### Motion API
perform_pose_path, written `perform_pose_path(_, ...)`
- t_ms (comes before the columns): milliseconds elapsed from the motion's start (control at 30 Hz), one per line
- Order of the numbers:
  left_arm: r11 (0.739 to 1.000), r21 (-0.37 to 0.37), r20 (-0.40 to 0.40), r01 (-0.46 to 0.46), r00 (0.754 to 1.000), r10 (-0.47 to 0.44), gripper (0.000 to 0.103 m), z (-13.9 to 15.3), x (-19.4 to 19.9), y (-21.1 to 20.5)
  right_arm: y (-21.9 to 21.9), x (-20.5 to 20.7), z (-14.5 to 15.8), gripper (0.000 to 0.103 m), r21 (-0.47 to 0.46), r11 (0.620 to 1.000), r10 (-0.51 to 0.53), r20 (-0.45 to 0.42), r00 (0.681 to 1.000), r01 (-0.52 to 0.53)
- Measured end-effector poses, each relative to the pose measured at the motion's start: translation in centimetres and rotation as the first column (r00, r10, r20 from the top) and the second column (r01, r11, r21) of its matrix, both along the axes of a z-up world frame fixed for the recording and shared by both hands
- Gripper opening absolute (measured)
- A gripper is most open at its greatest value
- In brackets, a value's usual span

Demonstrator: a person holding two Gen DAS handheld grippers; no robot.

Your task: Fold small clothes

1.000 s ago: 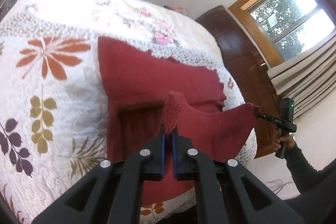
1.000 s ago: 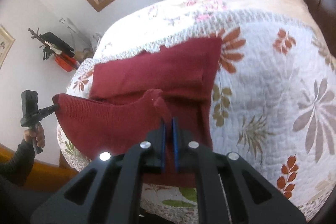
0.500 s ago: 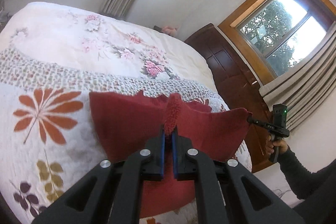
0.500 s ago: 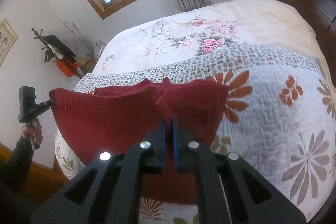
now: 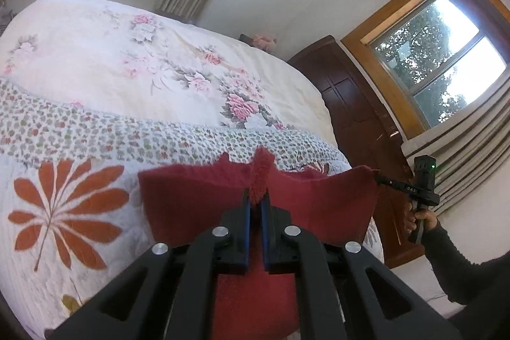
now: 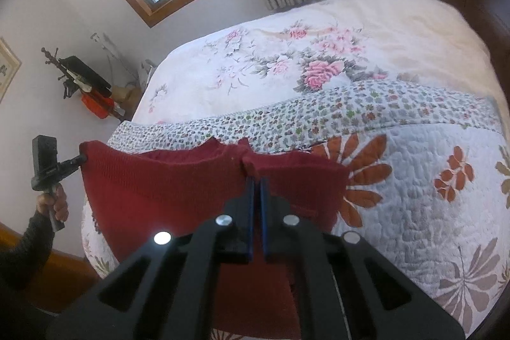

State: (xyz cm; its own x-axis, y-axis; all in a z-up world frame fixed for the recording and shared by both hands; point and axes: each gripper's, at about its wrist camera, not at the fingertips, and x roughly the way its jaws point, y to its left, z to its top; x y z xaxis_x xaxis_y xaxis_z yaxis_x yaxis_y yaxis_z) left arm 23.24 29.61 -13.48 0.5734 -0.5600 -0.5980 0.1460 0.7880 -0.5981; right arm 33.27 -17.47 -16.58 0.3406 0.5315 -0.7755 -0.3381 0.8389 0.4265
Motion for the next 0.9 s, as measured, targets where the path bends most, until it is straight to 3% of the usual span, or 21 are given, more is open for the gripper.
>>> perform_pose_path(133,1.0,0.023,-0.043,0.019,0.999,-0.018,0.005,-1.8,2.1,0.0,0.6,1.8,-3.1,0.002,-0.025,1.0,0.016,-0.073,0.997,-0.018)
perform_pose_path(300,1.0,0.019,-0.197,-0.001,0.98,0.005,0.005,-8.9,4.7,0.9,0.5,3.1,-8.7,0.003,-0.068,0.998,-0.01,-0.173,0.985,-0.002)
perform_pose_path(433,1.0,-0.021,-0.236,-0.021,0.972,0.015,0.005,-11.3,5.5,1.6,-0.3,3.5,-10.7,0.012,-0.05,0.998,-0.033,-0.207,0.978,0.024)
perform_pose_path(500,0.999,-0.033,-0.247,-0.013,0.969,0.005,0.007,-11.9,5.7,1.6,-0.4,3.6,-11.2,0.031,-0.035,0.999,-0.03,-0.224,0.974,0.022)
perform_pose_path(567,0.999,-0.048,-0.254,-0.008,0.967,-0.004,0.008,-12.4,5.7,1.5,-0.1,3.5,-11.4,0.033,-0.028,1.0,-0.008,-0.224,0.974,0.001)
perform_pose_path(767,0.997,-0.073,-0.28,-0.017,0.96,-0.004,0.022,-13.6,5.7,1.8,1.2,3.8,-12.3,0.032,-0.027,0.998,0.041,-0.226,0.973,-0.048)
perform_pose_path(867,0.998,-0.069,-0.281,-0.006,0.96,-0.013,0.022,-13.6,5.7,1.5,1.5,3.9,-12.1,0.012,-0.019,0.998,0.049,-0.218,0.975,-0.055)
perform_pose_path(900,0.998,-0.056,-0.28,-0.005,0.96,-0.011,0.012,-13.5,5.7,1.4,1.6,3.8,-11.8,0.007,-0.03,0.998,0.049,-0.206,0.977,-0.056)
